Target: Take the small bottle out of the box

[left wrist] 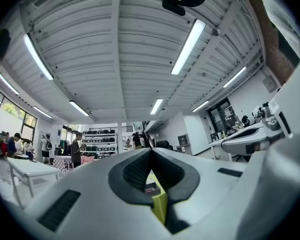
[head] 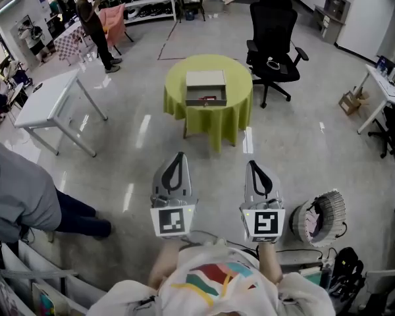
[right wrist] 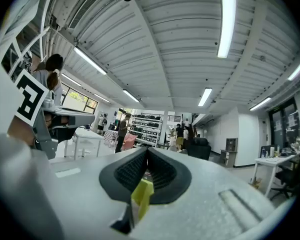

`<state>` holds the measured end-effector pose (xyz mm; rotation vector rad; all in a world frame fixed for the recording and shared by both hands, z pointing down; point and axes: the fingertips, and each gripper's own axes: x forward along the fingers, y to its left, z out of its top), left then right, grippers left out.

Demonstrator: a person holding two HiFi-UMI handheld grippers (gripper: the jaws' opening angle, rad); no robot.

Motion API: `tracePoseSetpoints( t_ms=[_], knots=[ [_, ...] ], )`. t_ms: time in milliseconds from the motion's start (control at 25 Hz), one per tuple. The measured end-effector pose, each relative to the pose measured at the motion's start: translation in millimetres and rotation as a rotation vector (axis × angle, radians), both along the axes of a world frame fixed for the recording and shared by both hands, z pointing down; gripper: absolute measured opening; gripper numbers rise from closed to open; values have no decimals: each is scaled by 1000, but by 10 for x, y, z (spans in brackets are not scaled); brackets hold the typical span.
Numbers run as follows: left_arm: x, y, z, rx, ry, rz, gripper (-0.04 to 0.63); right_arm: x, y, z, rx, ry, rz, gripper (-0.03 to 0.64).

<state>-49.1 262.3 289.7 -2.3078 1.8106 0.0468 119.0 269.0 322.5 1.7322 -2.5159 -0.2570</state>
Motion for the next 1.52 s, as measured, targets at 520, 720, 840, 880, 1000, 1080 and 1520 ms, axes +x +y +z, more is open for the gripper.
tracePoseSetpoints(
  t_ms=[520,720,840,880,1000,1080,1520],
  knots=[
    [118,-277,-27,27,2,-64,15,389,-242,166,-17,-8,-21,5],
    [176,-507,-170,78,10,-76,15,512,-438,134,-2,-12,-1,5],
    [206,-706,-99,73,18,-70,15,515,-594,165,1,5,-3,5],
    [212,-771,-73,71,21,-69,14,513,-651,175,2,11,-4,5],
    [211,-988,-20,66,25,-65,14,494,-860,197,4,24,-12,5],
    [181,-1173,1,67,31,-65,14,461,-1035,206,4,28,-15,5],
    [-119,-2891,92,26,48,-59,14,94,-2720,215,-17,51,-45,5]
  ],
)
